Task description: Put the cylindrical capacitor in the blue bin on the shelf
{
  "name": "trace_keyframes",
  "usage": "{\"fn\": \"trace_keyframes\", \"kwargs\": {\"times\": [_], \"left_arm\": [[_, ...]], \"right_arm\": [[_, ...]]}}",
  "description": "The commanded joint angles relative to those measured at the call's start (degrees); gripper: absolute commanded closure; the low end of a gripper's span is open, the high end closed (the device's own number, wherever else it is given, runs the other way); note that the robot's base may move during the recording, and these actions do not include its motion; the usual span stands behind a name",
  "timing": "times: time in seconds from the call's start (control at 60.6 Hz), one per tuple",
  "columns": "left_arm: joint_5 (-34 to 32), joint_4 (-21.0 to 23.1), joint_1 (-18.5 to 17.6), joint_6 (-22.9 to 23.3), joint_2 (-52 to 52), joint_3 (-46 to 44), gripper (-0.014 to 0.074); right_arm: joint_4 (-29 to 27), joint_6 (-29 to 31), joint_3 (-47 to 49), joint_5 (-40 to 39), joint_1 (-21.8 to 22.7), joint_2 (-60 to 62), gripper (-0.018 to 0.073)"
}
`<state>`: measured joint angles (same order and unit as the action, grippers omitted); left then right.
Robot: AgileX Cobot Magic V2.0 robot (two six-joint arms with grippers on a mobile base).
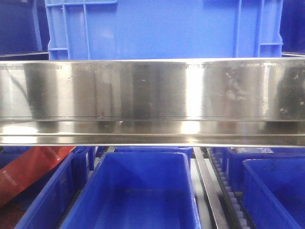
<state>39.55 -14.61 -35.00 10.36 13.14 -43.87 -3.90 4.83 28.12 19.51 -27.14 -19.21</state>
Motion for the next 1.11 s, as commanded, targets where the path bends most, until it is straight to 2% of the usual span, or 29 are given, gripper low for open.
{"fn": "trace_keyframes", "kwargs": {"times": [0.0, 0.759, 0.842, 0.941, 1.089], "left_arm": [[-1.5, -0.2, 0.0, 0.3, -0.2, 0.0, 0.0707], [-1.6, 0.1, 0.7, 0.3, -0.2, 0.1, 0.0707], [-1.6, 0.9, 4.2, 0.3, -0.3, 1.0, 0.0707], [-2.5, 3.9, 11.0, 0.3, -1.1, 4.1, 0.0707], [-10.3, 7.2, 20.2, -2.4, -4.7, 12.7, 0.0707]], "right_arm": [[0.5, 0.0, -0.4, -2.5, -0.1, 0.7, 0.0721], [0.5, 0.0, -0.4, -2.5, -0.1, 0.7, 0.0721], [0.5, 0.0, -0.4, -2.5, -0.1, 0.7, 0.0721], [0.5, 0.0, -0.4, -2.5, -0.1, 0.7, 0.0721], [0.5, 0.0, -0.4, -2.5, -0.1, 0.7, 0.0721]]}}
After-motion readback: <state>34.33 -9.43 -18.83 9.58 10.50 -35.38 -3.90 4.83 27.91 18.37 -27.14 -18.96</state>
